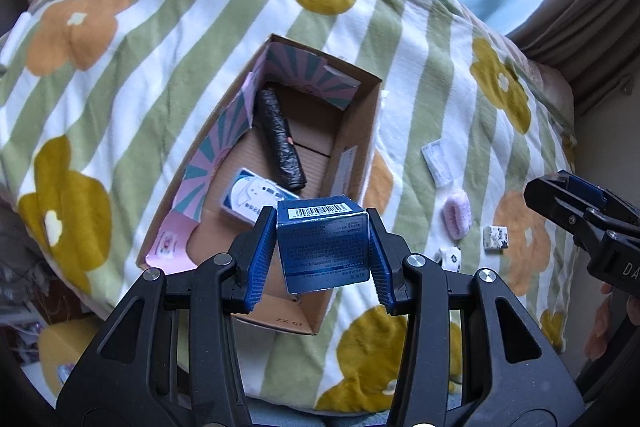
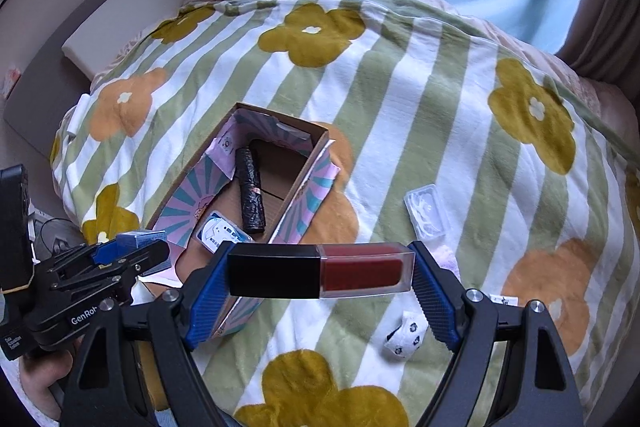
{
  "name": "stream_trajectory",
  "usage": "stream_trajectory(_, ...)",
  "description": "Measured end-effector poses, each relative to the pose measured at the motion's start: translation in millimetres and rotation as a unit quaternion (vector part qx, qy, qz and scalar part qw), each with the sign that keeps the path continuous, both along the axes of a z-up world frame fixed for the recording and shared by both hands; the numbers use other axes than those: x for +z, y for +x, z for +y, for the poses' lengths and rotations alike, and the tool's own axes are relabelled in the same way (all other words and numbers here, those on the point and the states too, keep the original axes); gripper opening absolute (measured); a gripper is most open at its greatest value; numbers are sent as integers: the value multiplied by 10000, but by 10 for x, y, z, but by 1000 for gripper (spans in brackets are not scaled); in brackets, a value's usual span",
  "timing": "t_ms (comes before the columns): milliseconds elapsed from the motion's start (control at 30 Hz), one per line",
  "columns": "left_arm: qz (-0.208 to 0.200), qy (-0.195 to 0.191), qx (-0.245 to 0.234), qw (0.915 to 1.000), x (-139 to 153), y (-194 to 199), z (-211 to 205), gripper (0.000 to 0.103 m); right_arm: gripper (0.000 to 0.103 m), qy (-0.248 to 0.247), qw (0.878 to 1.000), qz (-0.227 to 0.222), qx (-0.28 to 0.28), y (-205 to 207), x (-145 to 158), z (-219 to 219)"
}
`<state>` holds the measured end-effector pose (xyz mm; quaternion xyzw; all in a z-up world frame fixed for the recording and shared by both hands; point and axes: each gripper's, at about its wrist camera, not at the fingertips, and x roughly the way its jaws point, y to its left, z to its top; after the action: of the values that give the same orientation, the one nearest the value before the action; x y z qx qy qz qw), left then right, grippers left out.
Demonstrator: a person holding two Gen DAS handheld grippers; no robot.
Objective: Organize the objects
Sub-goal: 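Lift and carry the blue box with the left gripper while the right carries the lipstick to the cardboard box, then lower and release the blue box with the left gripper while the right releases the lipstick in the box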
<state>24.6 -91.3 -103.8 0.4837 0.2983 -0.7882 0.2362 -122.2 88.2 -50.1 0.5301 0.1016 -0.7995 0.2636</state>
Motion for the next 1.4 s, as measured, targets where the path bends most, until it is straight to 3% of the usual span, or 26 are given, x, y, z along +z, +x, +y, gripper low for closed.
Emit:
stream_trajectory(267,-312,245,634,9972,-348,272,-250,40,81,106,9968,-118,790,-263,-196,-633)
stream_trajectory(600,-679,595,995,9909,-849,273,-401,40,81,398,9852,-389,1619,-620,-765,-1372)
stream_trajectory(1000,-1212,732,758,9870,-1398,18,-443,39,81,537,9729,-836,2086,-906,-1658,-1857)
stream_trajectory(1400,-1288,667,610,9875,-1463,-62,-398,38,82,544,9706,-1062,2092,-933,-1827,-1909)
